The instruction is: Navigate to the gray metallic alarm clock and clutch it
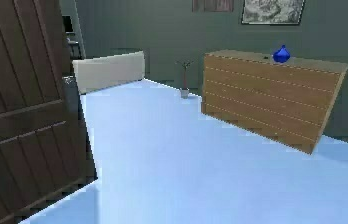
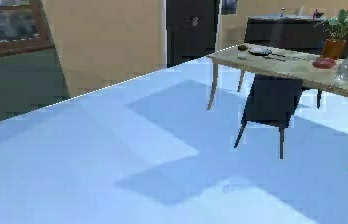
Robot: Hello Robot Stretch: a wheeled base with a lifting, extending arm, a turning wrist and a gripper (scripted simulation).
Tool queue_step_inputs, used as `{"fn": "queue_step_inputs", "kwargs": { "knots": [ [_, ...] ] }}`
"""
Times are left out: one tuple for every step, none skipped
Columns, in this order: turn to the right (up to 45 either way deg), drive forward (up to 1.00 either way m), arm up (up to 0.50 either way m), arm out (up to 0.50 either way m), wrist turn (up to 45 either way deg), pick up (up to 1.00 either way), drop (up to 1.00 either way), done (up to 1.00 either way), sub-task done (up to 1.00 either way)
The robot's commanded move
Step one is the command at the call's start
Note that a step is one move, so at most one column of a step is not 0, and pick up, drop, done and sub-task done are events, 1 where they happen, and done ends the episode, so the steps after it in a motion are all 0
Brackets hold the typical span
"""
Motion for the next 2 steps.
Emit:
{"fn": "queue_step_inputs", "kwargs": {
  "knots": [
    [42.0, 0.0, 0.0, 0.0, 0.0, 0.0, 0.0, 0.0, 0.0],
    [0.0, 0.25, 0.0, 0.0, 0.0, 0.0, 0.0, 0.0, 0.0]
  ]
}}
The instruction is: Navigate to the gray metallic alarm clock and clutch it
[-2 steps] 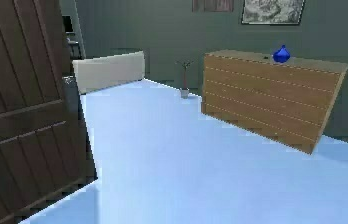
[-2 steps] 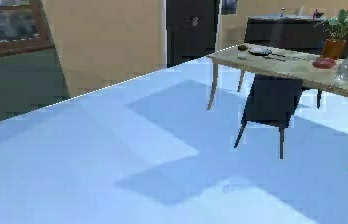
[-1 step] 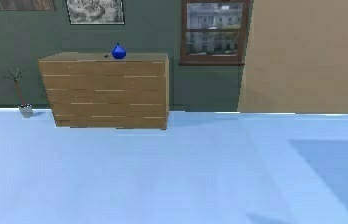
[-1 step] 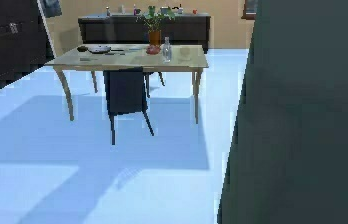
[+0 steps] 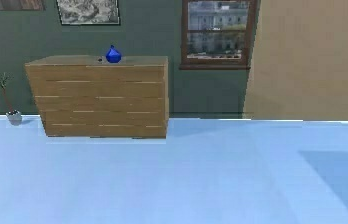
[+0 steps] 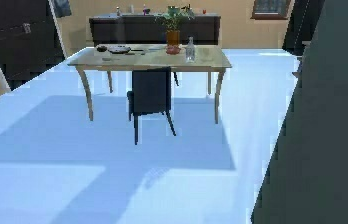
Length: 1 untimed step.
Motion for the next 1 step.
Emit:
{"fn": "queue_step_inputs", "kwargs": {
  "knots": [
    [-45.0, 0.0, 0.0, 0.0, 0.0, 0.0, 0.0, 0.0, 0.0]
  ]
}}
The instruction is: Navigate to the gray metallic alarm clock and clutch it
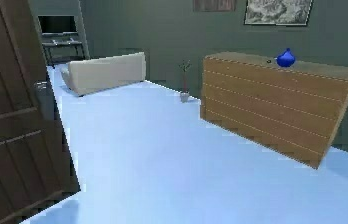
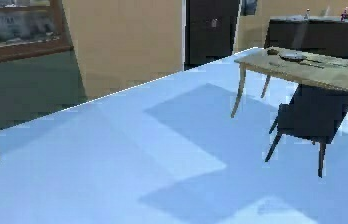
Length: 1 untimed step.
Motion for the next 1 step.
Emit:
{"fn": "queue_step_inputs", "kwargs": {
  "knots": [
    [-39.0, 0.0, 0.0, 0.0, 0.0, 0.0, 0.0, 0.0, 0.0]
  ]
}}
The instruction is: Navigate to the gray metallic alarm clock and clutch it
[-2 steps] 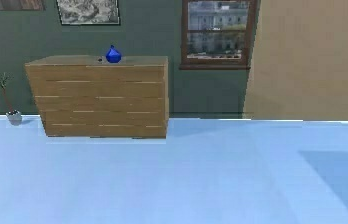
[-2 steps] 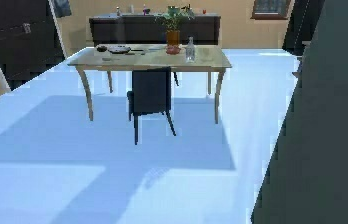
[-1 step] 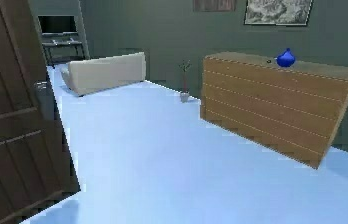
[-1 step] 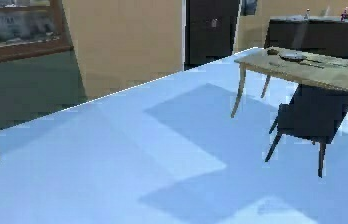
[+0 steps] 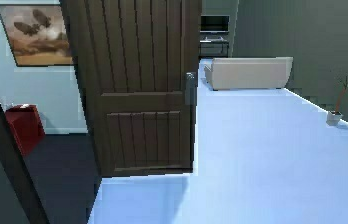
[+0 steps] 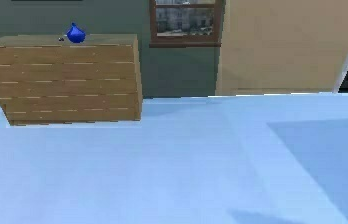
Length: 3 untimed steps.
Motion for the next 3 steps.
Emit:
{"fn": "queue_step_inputs", "kwargs": {
  "knots": [
    [0.0, 0.85, 0.0, 0.0, 0.0, 0.0, 0.0, 0.0, 0.0],
    [-45.0, 0.0, 0.0, 0.0, 0.0, 0.0, 0.0, 0.0, 0.0],
    [-18.0, 0.0, 0.0, 0.0, 0.0, 0.0, 0.0, 0.0, 0.0]
  ]
}}
